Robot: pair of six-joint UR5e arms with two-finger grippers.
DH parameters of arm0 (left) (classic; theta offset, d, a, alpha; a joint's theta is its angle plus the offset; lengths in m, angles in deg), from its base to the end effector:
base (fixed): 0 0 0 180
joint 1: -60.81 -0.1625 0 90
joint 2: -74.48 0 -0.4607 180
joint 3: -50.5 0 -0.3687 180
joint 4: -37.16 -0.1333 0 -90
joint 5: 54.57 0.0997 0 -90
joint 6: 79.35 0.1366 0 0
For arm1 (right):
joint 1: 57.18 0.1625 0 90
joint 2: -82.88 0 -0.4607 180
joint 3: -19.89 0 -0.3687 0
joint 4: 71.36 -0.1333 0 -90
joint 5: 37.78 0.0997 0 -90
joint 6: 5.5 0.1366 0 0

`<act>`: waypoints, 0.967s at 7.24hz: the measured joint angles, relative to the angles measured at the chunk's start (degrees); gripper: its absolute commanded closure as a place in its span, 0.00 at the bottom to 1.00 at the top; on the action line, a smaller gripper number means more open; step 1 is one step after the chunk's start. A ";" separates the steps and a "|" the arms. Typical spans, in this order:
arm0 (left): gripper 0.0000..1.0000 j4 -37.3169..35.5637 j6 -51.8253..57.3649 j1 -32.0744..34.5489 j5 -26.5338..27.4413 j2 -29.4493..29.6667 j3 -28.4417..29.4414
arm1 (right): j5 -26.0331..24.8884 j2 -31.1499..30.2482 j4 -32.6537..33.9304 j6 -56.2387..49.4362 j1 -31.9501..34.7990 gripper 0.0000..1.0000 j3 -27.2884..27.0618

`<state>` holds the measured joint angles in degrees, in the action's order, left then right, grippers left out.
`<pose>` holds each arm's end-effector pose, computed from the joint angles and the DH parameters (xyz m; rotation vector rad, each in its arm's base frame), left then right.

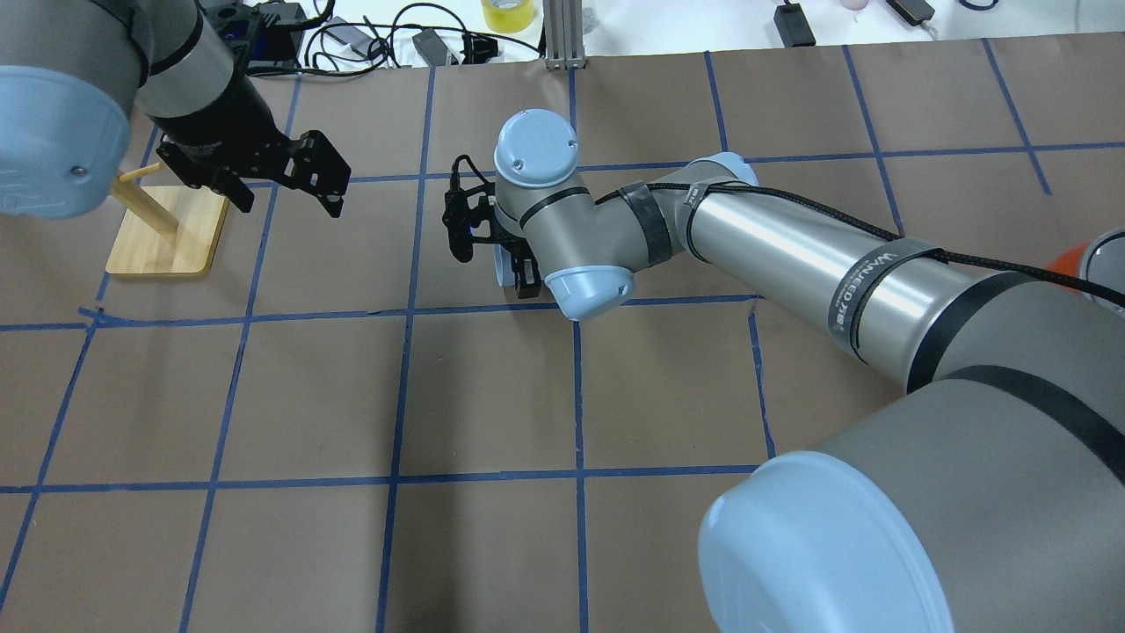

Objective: Flip cup
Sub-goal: 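Carry the cup with the right gripper toward the left gripper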

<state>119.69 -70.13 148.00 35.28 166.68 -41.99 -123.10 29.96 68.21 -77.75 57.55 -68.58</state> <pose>-0.1094 -0.4973 0.4611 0.1756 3.1333 -0.0762 0.4272 -0.5822 0.2077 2.3256 -2.0375 0.3989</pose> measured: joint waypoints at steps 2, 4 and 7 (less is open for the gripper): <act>0.00 -0.02 0.47 0.00 -0.10 0.06 -0.05 | -0.43 0.10 -0.02 -0.11 -0.05 0.00 0.11; 0.00 -0.08 1.03 -0.03 -0.13 0.22 0.02 | -0.54 -2.28 -0.93 -0.05 -0.69 0.00 0.22; 0.00 -0.35 1.66 -1.99 -9.26 1.76 -0.35 | -0.48 -13.20 -12.68 1.50 -5.17 0.00 -0.12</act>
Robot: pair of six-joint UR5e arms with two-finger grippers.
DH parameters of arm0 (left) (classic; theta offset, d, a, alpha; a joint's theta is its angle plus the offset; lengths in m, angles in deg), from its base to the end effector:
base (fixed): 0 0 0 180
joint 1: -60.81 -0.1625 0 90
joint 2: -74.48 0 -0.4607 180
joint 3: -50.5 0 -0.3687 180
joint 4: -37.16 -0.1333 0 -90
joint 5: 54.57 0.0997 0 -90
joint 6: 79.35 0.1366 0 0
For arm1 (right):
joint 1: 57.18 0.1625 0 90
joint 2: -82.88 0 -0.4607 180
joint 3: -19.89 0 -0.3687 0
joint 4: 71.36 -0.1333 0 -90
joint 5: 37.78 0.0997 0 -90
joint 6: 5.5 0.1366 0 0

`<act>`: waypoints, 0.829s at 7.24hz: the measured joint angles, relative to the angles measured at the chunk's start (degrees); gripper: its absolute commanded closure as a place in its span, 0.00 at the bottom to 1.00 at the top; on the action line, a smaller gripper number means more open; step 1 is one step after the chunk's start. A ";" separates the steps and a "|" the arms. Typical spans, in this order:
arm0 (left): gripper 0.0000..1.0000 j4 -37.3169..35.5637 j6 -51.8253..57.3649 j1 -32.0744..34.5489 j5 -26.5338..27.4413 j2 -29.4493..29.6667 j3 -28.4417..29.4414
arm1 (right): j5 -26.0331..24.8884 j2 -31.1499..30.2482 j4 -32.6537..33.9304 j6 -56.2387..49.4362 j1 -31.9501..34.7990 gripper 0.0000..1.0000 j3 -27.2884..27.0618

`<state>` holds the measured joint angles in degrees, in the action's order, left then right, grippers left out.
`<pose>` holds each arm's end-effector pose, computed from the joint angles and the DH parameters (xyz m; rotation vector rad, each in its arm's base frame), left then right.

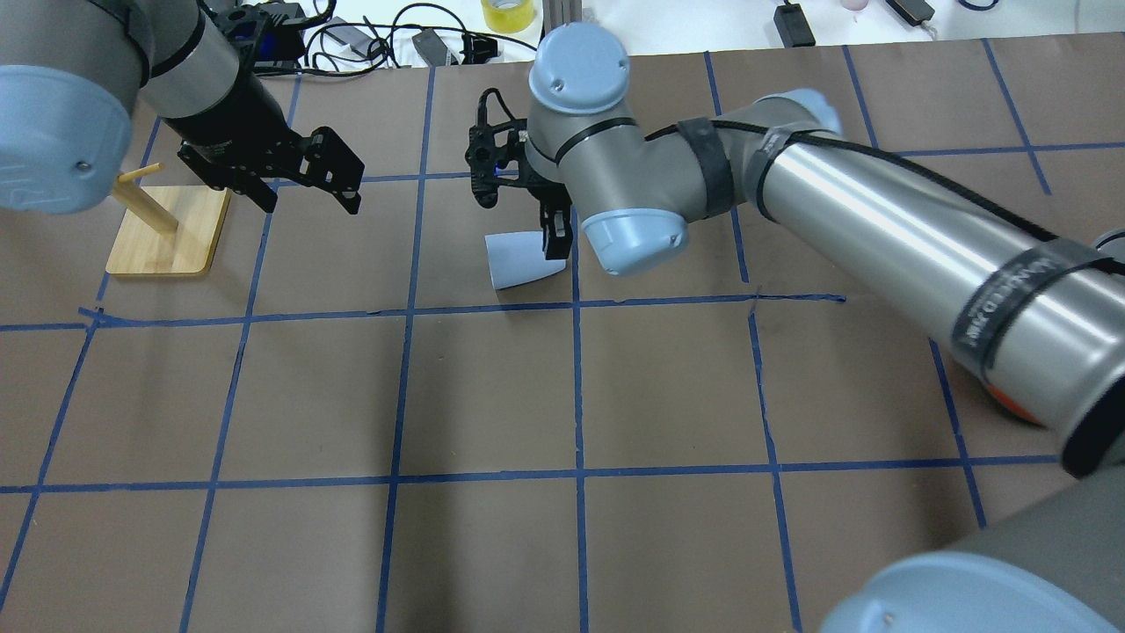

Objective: Flip cup
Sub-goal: 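Carry the cup with the right gripper toward the left gripper, then reach the left gripper to the cup's closed end while the right arm withdraws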

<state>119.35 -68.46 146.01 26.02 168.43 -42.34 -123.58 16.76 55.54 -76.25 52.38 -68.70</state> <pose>-0.1133 -0.5112 0.4455 -0.1605 -2.9764 0.0598 0.3552 -0.5718 0.3358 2.1887 -2.1568 0.3995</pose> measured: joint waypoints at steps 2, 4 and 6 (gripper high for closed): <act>0.00 -1.14 1.72 -2.56 -11.57 3.01 -2.71 | 0.01 -9.05 -11.69 5.05 -5.20 0.00 -0.25; 0.00 -5.75 3.81 -3.41 -23.37 7.23 -6.40 | -0.07 -16.36 -21.70 13.58 -10.55 0.00 -0.47; 0.00 -10.24 4.23 -3.52 -33.26 12.65 -8.69 | -0.23 -20.39 -27.38 27.63 -14.16 0.00 -0.51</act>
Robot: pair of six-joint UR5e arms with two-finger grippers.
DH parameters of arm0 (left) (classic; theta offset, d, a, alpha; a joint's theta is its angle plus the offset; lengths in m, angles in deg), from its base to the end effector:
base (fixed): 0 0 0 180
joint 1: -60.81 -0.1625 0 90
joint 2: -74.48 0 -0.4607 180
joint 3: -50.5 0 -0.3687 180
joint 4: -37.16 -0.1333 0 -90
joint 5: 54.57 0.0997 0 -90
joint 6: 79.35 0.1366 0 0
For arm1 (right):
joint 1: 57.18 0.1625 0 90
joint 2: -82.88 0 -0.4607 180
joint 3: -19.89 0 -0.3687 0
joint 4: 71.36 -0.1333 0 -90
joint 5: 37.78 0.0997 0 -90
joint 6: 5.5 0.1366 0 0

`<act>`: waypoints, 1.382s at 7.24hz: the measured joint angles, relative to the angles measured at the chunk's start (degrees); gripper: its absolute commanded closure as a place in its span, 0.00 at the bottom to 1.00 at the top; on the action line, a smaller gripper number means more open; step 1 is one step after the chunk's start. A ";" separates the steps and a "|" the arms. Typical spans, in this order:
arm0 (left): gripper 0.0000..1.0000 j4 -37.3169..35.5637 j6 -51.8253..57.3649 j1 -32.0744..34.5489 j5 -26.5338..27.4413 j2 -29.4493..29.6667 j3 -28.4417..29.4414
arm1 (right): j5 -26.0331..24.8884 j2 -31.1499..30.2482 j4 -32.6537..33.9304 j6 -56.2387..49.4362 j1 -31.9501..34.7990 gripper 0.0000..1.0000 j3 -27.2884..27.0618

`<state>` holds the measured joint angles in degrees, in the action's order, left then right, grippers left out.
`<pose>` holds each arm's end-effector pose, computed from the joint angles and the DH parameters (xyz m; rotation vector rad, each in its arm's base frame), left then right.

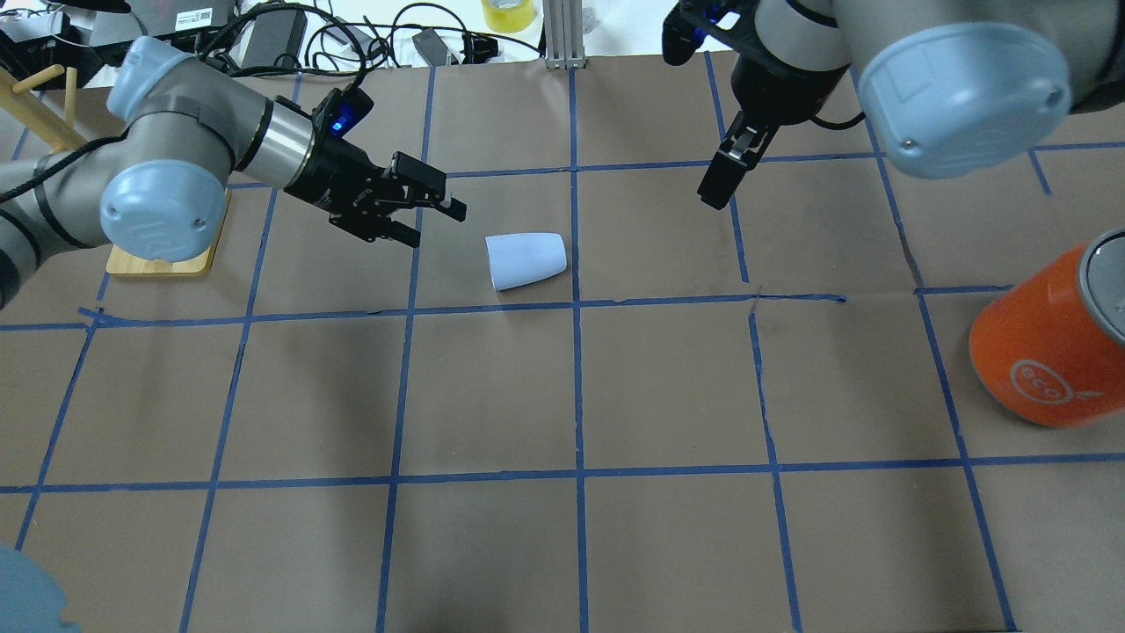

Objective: Flip cup
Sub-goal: 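Reach the left gripper to the cup's closed end while the right arm withdraws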

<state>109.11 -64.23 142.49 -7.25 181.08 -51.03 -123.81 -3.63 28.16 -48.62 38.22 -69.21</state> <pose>-0.1458 -0.5644 0.3138 -0.0593 -2.3794 -0.0166 0.1903 -0.4961 0.4824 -1.2829 2.8308 -0.2129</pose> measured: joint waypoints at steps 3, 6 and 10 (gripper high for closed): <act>0.00 -6.61 0.25 0.00 -6.70 7.33 -0.60 | -1.83 -3.00 -3.05 25.41 -2.12 0.00 0.35; 0.00 -11.63 1.00 0.03 -11.56 13.02 -0.71 | -4.55 -4.91 -6.72 42.99 -2.29 0.00 0.50; 0.01 -14.12 0.85 0.40 -14.72 16.56 -1.29 | -4.34 -5.50 -7.33 45.73 -2.23 0.00 0.16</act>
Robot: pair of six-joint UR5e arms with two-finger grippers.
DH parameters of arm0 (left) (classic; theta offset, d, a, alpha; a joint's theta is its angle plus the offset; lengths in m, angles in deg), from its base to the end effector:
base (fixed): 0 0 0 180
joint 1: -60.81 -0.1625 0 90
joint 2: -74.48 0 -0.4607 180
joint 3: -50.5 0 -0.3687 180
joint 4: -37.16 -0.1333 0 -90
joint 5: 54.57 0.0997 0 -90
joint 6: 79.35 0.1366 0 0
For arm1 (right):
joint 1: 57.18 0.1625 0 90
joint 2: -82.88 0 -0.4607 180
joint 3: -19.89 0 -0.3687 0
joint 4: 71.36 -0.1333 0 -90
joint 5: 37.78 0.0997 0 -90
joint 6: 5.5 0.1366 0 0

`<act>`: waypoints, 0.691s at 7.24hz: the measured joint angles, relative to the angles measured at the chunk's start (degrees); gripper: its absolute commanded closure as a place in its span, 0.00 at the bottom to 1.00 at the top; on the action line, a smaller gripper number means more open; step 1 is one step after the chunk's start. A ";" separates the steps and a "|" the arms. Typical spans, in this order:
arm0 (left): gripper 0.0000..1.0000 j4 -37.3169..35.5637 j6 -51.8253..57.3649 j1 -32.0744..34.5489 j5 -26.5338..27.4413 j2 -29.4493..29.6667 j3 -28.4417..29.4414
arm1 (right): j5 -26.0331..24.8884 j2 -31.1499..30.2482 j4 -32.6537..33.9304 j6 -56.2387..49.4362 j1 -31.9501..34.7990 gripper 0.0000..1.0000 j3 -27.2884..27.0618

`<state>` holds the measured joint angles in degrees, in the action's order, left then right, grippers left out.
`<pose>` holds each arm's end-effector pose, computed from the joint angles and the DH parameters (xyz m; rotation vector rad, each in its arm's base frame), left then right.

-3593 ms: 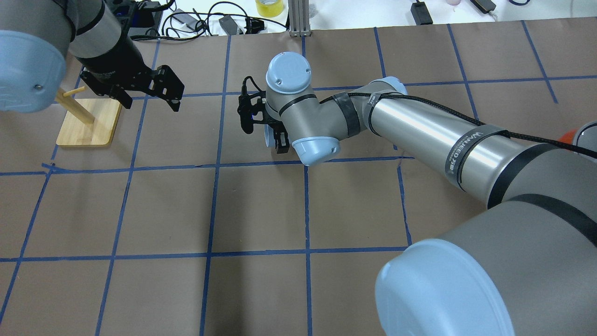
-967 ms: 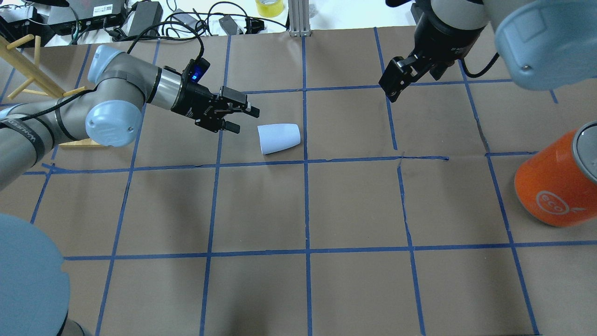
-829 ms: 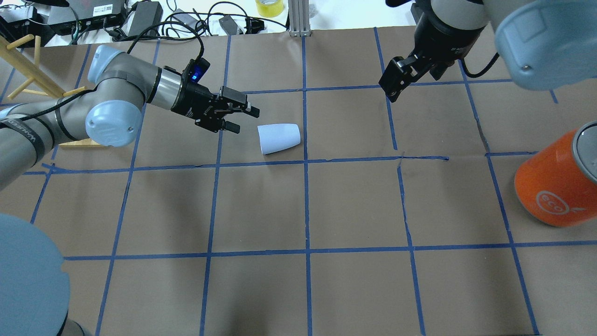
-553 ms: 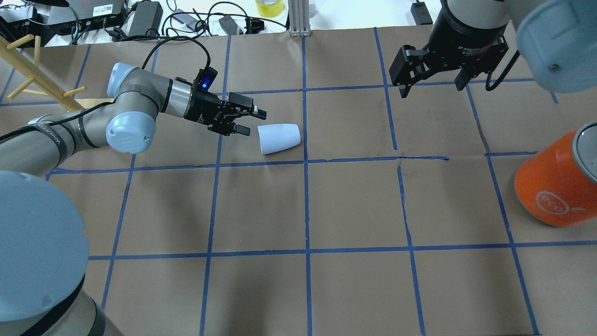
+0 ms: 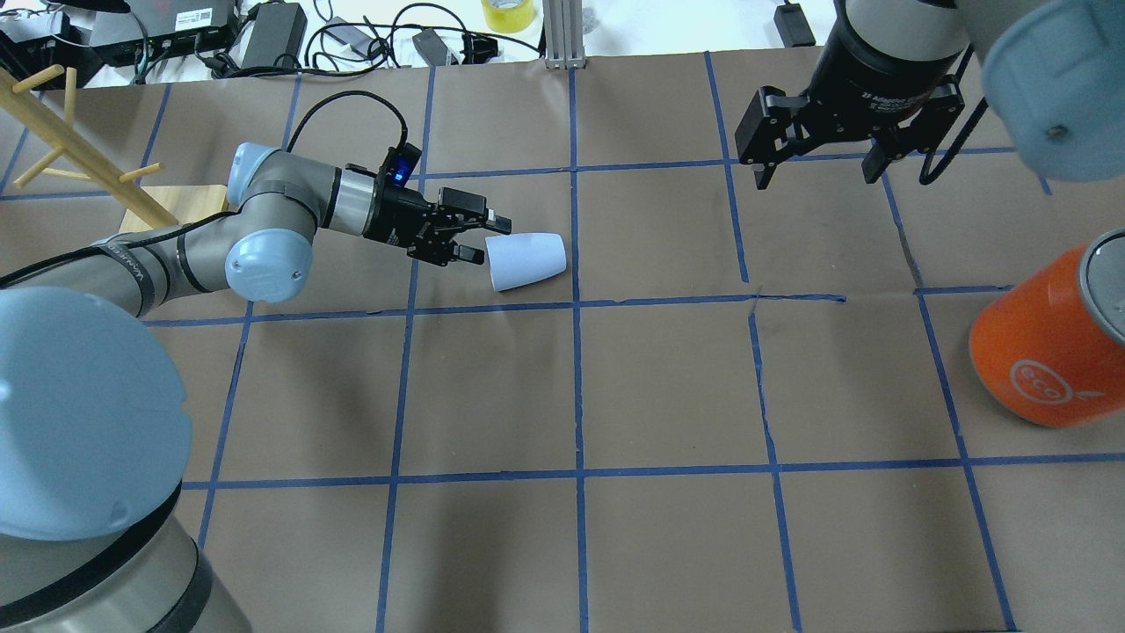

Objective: Flip cup
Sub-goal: 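Reach the left gripper to the cup's closed end while the right arm withdraws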

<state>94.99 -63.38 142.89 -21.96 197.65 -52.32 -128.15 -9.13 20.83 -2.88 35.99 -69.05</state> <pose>-0.1651 -0.6161 0.1877 -0.0085 -2.1215 -0.0112 0.1579 -0.4558 0.5158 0.0146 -3.1364 0.1444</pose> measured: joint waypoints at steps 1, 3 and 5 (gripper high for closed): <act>0.08 0.01 -0.24 0.20 -1.51 0.37 -0.06 | 0.11 0.00 0.22 0.01 0.00 0.00 -0.05; 0.16 0.08 -0.71 1.13 -2.66 0.73 -0.08 | 0.08 -0.07 0.35 -0.04 -0.01 0.00 -0.07; 0.45 0.04 -3.16 1.54 -4.13 0.85 0.04 | 0.05 -0.09 0.42 -0.27 -0.08 0.00 -0.02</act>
<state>95.03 -66.55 144.43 -26.10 198.50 -52.28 -128.10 -9.23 21.25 -3.15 35.91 -69.07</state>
